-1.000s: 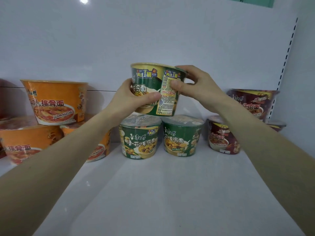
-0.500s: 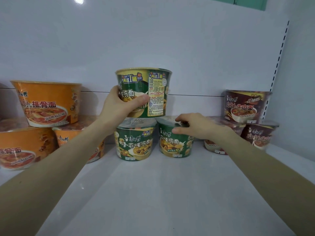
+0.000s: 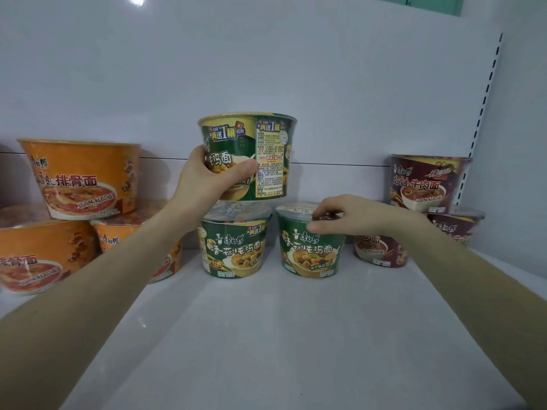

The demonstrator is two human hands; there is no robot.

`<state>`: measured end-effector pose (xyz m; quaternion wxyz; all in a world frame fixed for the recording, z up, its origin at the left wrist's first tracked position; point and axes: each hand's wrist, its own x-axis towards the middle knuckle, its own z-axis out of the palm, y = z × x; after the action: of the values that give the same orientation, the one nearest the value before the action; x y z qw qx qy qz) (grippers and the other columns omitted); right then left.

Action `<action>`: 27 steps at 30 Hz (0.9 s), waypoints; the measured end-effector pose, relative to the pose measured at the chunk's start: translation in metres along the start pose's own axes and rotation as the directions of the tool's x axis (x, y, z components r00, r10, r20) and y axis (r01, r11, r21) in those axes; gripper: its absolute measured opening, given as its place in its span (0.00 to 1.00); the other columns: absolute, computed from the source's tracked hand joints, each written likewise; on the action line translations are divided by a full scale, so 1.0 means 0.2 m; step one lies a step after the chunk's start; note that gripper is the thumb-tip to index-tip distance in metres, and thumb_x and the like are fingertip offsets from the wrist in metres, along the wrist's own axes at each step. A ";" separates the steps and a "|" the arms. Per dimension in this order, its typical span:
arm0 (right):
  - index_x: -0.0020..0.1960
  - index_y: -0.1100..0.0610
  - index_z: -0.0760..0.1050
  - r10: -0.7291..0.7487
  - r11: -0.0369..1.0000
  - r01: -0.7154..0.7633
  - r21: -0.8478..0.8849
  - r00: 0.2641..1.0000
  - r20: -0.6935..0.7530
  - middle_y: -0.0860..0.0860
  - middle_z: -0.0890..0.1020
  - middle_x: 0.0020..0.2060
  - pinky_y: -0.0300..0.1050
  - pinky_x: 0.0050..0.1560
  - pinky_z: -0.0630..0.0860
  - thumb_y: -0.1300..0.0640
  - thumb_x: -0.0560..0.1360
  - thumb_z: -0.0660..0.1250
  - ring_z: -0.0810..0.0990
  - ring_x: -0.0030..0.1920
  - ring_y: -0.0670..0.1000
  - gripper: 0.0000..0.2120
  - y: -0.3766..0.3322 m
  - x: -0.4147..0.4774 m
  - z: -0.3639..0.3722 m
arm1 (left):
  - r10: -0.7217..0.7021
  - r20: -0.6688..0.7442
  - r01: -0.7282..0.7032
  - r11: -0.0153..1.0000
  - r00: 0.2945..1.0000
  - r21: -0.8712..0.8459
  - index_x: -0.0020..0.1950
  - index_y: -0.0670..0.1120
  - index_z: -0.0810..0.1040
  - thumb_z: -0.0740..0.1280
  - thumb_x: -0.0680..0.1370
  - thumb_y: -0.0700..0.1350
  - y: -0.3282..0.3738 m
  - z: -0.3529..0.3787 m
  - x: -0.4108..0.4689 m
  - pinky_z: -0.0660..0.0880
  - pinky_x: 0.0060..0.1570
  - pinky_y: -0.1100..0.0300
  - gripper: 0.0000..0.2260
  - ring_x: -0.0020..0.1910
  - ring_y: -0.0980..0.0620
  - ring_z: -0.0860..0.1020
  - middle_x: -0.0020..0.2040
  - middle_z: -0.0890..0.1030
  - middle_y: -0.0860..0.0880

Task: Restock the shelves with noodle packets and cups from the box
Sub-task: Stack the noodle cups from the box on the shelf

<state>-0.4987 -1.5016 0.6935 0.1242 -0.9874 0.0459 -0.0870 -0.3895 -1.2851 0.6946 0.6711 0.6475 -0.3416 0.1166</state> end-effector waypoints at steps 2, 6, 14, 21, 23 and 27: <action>0.57 0.54 0.76 -0.002 1.000 0.002 -0.007 0.998 -0.060 0.49 0.77 0.52 0.40 0.51 0.69 0.42 0.72 0.66 0.74 0.53 0.48 0.20 -0.01 0.02 0.01 | 0.003 0.006 -0.003 1.000 1.000 -0.003 0.60 0.47 0.69 0.72 0.61 0.55 0.01 0.00 0.00 0.75 0.39 0.68 0.31 0.45 0.60 0.79 0.48 0.78 0.56; 0.58 0.56 0.76 -0.053 0.998 0.053 -0.020 0.999 0.009 0.50 0.79 0.53 0.38 0.54 0.69 0.50 0.74 0.66 0.75 0.55 0.49 0.15 0.00 0.01 -0.03 | 0.014 0.014 -0.014 1.000 1.000 -0.011 0.61 0.46 0.70 0.73 0.60 0.55 0.02 0.00 0.00 0.75 0.37 0.69 0.32 0.45 0.58 0.80 0.49 0.79 0.54; 0.65 0.49 0.71 -0.012 0.996 0.000 0.093 0.991 0.132 0.48 0.75 0.61 0.43 0.65 0.67 0.47 0.74 0.66 0.73 0.62 0.48 0.20 0.01 0.01 -0.08 | 0.020 -0.017 -0.021 1.000 1.000 -0.011 0.61 0.45 0.70 0.75 0.58 0.56 0.02 -0.03 0.01 0.76 0.43 0.63 0.35 0.47 0.55 0.80 0.50 0.80 0.53; 0.63 0.53 0.74 -0.078 0.994 0.071 0.086 0.994 0.082 0.49 0.77 0.59 0.41 0.61 0.68 0.55 0.77 0.63 0.73 0.60 0.49 0.14 0.02 0.04 -0.03 | 0.026 -0.005 -0.026 1.000 1.000 -0.001 0.60 0.46 0.71 0.76 0.60 0.57 0.02 -0.02 0.03 0.78 0.45 0.62 0.33 0.48 0.55 0.81 0.52 0.81 0.52; 0.63 0.52 0.74 -0.075 0.990 0.065 0.125 0.994 0.083 0.49 0.76 0.61 0.41 0.61 0.69 0.57 0.78 0.62 0.73 0.61 0.49 0.15 0.03 0.04 -0.02 | 0.032 -0.004 -0.032 0.999 0.999 -0.004 0.61 0.45 0.71 0.77 0.60 0.57 0.02 -0.02 0.02 0.77 0.45 0.62 0.35 0.48 0.54 0.81 0.51 0.80 0.52; 0.65 0.52 0.73 -0.062 0.980 0.046 0.193 0.995 0.079 0.50 0.75 0.63 0.41 0.59 0.70 0.59 0.79 0.60 0.72 0.60 0.48 0.16 0.02 0.07 0.00 | 0.040 -0.010 -0.040 0.999 0.999 -0.009 0.61 0.45 0.70 0.72 0.58 0.57 0.03 0.00 0.00 0.77 0.39 0.68 0.35 0.45 0.58 0.80 0.48 0.80 0.55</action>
<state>-0.4854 -1.5075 0.6937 0.2178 -0.9746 0.0050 -0.0525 -0.3923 -1.2853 0.6995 0.6734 0.6368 -0.3518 0.1314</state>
